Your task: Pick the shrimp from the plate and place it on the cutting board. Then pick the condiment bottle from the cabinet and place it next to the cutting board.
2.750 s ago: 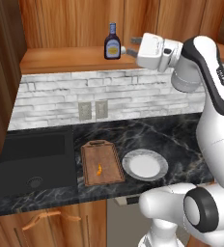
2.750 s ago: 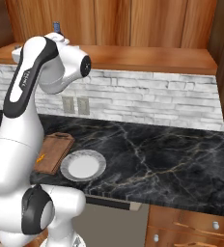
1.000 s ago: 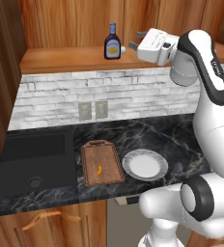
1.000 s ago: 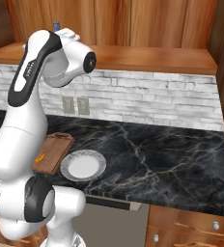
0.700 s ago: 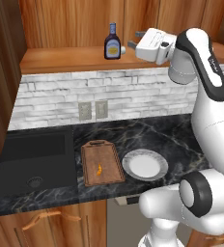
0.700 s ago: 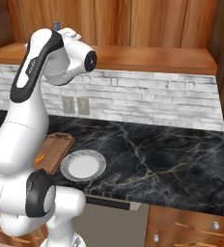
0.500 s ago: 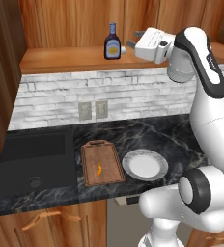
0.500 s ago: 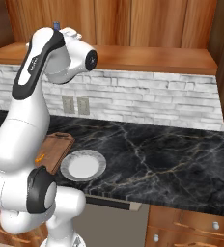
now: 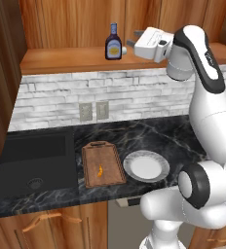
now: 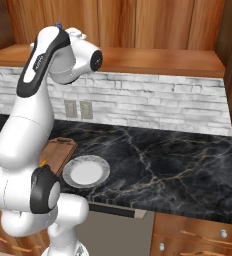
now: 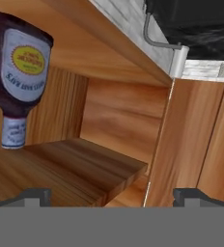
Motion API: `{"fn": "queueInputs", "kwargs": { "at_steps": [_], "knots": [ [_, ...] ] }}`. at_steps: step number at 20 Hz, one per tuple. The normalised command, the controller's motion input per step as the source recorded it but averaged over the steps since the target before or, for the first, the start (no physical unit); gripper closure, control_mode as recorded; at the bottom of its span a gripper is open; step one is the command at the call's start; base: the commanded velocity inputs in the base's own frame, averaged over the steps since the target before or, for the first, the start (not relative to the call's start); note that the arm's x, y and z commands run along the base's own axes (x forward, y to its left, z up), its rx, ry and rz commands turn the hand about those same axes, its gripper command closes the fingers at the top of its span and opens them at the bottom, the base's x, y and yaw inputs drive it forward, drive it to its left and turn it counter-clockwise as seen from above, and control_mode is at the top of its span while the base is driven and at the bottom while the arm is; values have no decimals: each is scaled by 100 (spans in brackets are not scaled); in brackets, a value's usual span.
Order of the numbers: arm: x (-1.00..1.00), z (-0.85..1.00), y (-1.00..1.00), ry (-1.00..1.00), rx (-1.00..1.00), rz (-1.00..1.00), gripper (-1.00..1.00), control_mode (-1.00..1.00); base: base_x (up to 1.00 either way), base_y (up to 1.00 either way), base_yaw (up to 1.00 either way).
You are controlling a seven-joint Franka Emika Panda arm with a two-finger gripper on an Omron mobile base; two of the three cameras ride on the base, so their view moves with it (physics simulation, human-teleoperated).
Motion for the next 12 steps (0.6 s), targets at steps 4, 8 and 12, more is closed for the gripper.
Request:
{"fn": "queueInputs", "kwargs": {
  "at_steps": [4, 8, 12],
  "knots": [
    [3, 0, 0, 0, 0, 0, -100, -100, 0, 0, 0],
    [0, 0, 2, 0, 0, 0, -100, -100, 0, 0, 0],
    [0, 0, 7, 0, 0, 0, -100, -100, 0, 0, 0]
  ]
}}
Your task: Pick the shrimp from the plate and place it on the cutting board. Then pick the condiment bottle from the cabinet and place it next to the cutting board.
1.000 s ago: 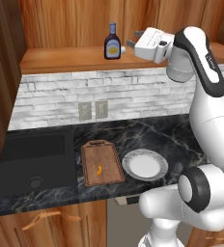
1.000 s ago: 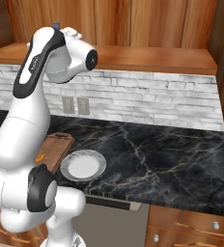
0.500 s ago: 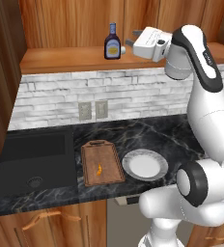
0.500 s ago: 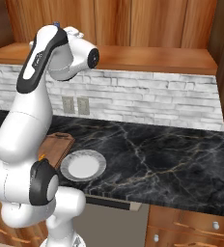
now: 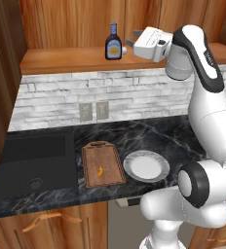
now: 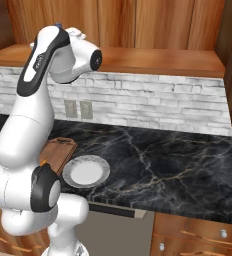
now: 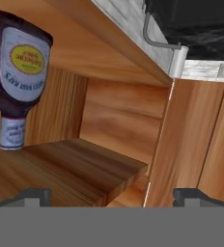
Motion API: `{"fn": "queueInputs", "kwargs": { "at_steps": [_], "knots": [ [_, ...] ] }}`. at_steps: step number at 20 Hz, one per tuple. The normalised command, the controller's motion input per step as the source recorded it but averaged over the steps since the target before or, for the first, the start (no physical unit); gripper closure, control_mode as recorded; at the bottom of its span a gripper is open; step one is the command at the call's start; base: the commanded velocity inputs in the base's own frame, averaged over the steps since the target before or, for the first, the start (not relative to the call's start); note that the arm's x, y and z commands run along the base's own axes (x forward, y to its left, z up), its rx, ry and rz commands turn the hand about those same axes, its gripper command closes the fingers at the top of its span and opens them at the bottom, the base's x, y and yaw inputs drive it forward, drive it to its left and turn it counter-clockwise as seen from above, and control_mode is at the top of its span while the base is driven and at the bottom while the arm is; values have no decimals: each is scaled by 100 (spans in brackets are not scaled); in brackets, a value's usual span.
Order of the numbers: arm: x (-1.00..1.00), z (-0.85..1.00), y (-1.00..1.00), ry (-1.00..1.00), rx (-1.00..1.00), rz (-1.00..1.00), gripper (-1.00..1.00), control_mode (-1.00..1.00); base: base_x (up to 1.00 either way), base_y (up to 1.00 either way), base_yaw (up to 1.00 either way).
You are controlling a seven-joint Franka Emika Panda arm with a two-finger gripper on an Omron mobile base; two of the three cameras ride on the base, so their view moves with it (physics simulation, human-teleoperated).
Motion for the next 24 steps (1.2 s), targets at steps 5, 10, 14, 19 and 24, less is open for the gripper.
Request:
{"fn": "queueInputs", "kwargs": {
  "at_steps": [5, 10, 14, 19, 24],
  "knots": [
    [4, 0, 7, 0, 0, 0, -100, -100, 0, 0, 0],
    [15, 0, 0, 3, 0, 0, -100, -100, 0, 0, 0],
    [17, 0, 0, 3, 0, 0, -100, -100, 0, 0, 0],
    [18, 0, 0, 2, 0, 0, -100, -100, 0, 0, 0],
    [10, 0, 0, 0, 0, 0, -100, -100, 0, 0, 0]
  ]
}}
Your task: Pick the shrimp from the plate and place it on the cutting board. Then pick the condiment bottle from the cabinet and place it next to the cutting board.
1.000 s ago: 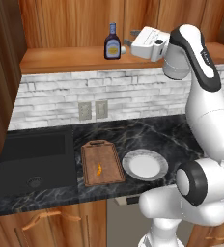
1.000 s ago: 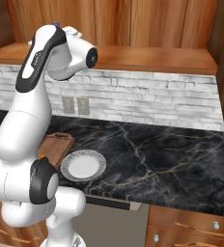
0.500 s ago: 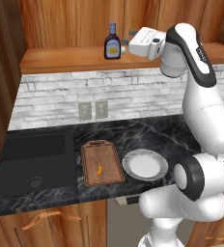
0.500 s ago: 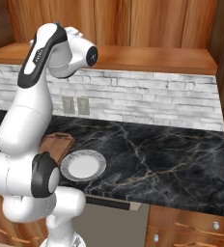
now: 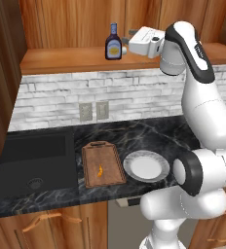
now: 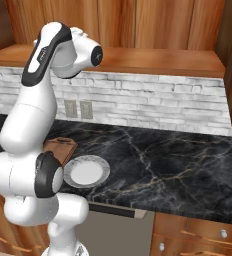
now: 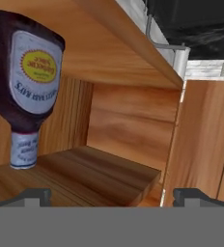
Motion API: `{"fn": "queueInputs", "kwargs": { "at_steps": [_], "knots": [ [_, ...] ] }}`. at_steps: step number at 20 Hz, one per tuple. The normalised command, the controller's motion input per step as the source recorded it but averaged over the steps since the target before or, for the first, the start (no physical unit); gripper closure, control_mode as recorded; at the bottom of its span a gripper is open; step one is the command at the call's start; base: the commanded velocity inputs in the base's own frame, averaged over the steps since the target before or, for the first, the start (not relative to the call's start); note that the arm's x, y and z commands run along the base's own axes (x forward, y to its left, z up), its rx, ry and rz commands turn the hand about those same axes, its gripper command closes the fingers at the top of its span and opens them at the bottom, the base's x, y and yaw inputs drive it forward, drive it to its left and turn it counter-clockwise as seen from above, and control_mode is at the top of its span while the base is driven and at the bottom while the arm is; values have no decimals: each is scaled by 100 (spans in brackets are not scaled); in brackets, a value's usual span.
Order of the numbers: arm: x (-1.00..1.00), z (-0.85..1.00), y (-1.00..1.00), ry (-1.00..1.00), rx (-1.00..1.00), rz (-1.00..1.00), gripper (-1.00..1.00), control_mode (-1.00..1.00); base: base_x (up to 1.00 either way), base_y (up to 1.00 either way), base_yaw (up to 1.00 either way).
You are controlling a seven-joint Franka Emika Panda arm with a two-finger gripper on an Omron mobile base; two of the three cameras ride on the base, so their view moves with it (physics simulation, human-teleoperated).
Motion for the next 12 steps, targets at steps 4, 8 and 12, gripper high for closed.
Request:
{"fn": "queueInputs", "kwargs": {
  "at_steps": [4, 8, 12],
  "knots": [
    [1, 0, 0, 0, 0, 0, -100, -100, 0, 0, 0],
    [6, -1, 3, 0, 0, 0, -100, -100, 0, 0, 0],
    [11, -4, 4, 0, 0, 0, -100, -100, 0, 0, 0]
  ]
}}
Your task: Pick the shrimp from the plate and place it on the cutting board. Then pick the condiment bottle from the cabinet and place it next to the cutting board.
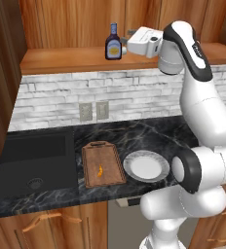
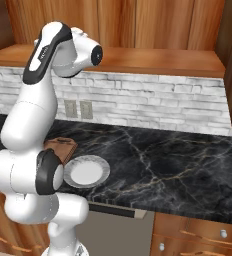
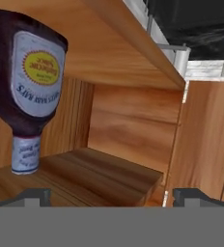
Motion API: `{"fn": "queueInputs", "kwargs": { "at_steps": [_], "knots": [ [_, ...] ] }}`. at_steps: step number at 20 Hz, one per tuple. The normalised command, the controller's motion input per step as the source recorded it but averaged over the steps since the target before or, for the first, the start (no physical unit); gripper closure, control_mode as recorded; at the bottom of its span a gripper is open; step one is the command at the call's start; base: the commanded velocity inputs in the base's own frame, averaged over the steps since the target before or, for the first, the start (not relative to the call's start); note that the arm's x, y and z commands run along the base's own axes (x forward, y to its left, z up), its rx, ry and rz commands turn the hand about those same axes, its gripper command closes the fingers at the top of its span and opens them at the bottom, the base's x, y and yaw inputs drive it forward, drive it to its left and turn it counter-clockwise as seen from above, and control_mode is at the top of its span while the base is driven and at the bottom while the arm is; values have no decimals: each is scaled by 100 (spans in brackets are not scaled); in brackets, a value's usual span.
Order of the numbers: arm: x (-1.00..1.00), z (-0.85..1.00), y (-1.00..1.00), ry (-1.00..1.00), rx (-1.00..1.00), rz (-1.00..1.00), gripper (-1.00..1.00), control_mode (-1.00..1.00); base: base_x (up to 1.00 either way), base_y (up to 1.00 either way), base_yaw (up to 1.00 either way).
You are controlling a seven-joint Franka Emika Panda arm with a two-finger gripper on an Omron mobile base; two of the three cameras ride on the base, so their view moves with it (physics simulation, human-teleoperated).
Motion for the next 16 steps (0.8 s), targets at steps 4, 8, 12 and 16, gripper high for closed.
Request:
{"fn": "queueInputs", "kwargs": {
  "at_steps": [4, 8, 12, 16],
  "knots": [
    [11, -5, 4, 0, 0, 0, -100, -100, 0, 0, 0],
    [18, -1, 0, 0, 0, 0, -100, -100, 0, 0, 0],
    [21, 0, 0, 0, 0, 0, -100, -100, 0, 0, 0],
    [18, 0, 0, 0, 0, 0, -100, -100, 0, 0, 0]
  ]
}}
